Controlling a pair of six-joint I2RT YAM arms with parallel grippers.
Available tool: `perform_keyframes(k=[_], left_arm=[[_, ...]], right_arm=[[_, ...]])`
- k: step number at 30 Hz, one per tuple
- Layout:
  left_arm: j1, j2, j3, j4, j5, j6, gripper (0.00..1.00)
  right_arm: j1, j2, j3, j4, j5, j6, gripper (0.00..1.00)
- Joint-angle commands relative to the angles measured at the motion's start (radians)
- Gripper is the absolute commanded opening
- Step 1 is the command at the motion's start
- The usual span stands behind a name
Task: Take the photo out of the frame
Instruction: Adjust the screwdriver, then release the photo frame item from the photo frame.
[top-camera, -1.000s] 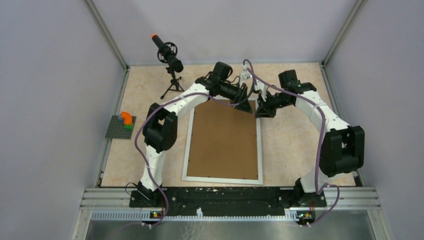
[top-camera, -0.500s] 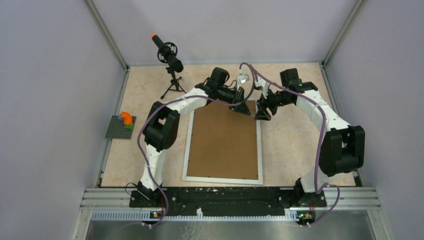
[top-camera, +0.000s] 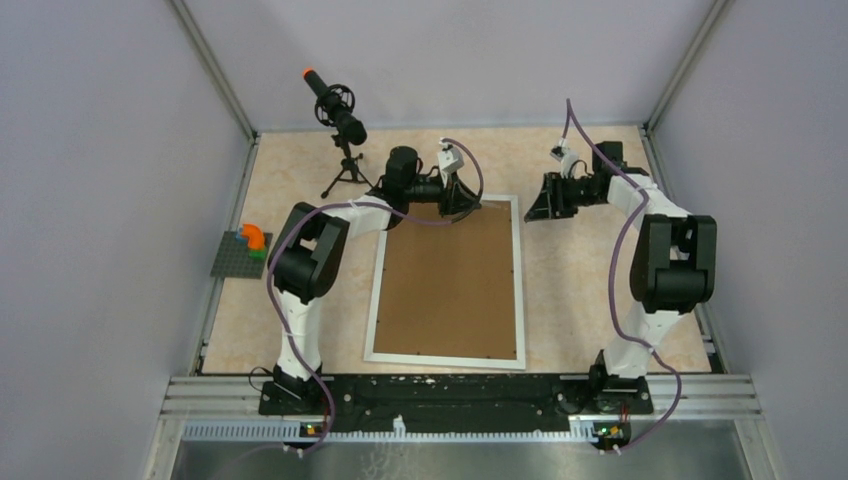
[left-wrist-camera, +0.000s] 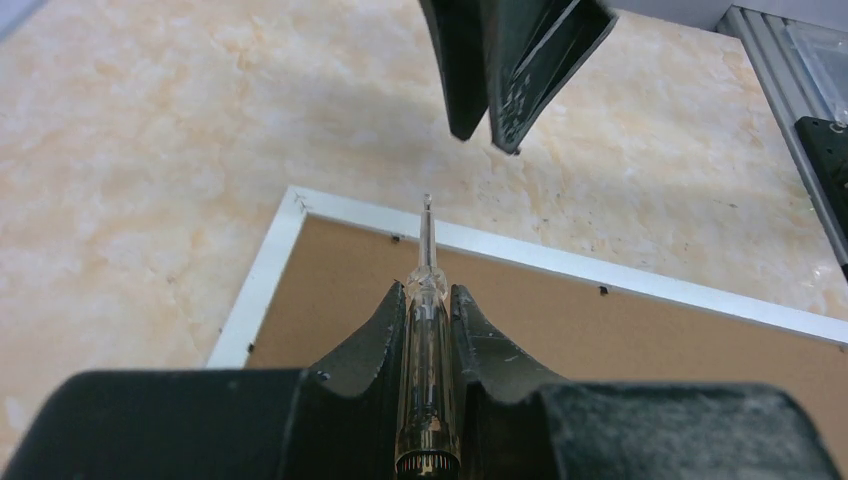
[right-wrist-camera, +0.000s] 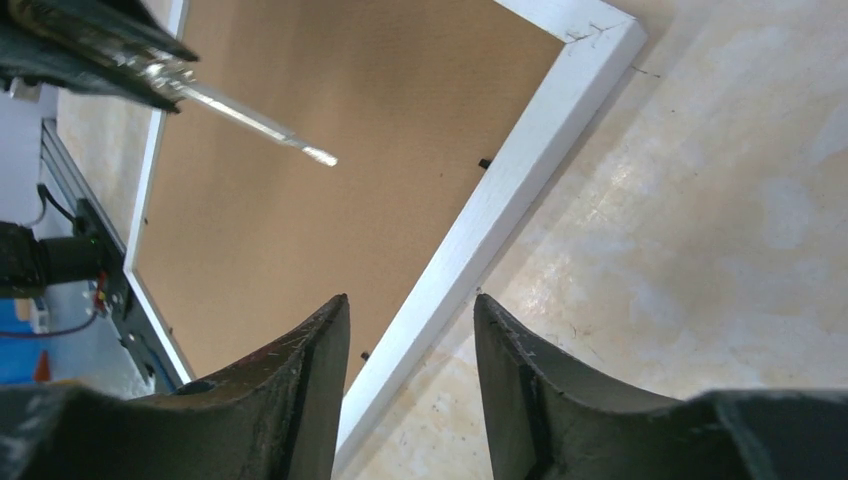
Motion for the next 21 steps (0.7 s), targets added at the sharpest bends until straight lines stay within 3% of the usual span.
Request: perform_keyframes(k=[1, 18, 21], left_arm=[[-0.002, 0.040, 0.006, 0.155, 0.053, 0.006, 0.00], [0.002, 0.153, 0.031, 0.114, 0.071, 0.085, 0.00], [0.002, 0.172, 0.041, 0.109, 0.060, 0.086, 0.00]], right_arm=[[0.004, 0.056, 0.002, 0.094, 0.017, 0.132, 0.45], [0.023, 0.166, -0.007, 0.197, 0.072, 0.253, 0.37], [0.023, 0.183, -0.008, 0.205, 0.083, 0.258, 0.32]])
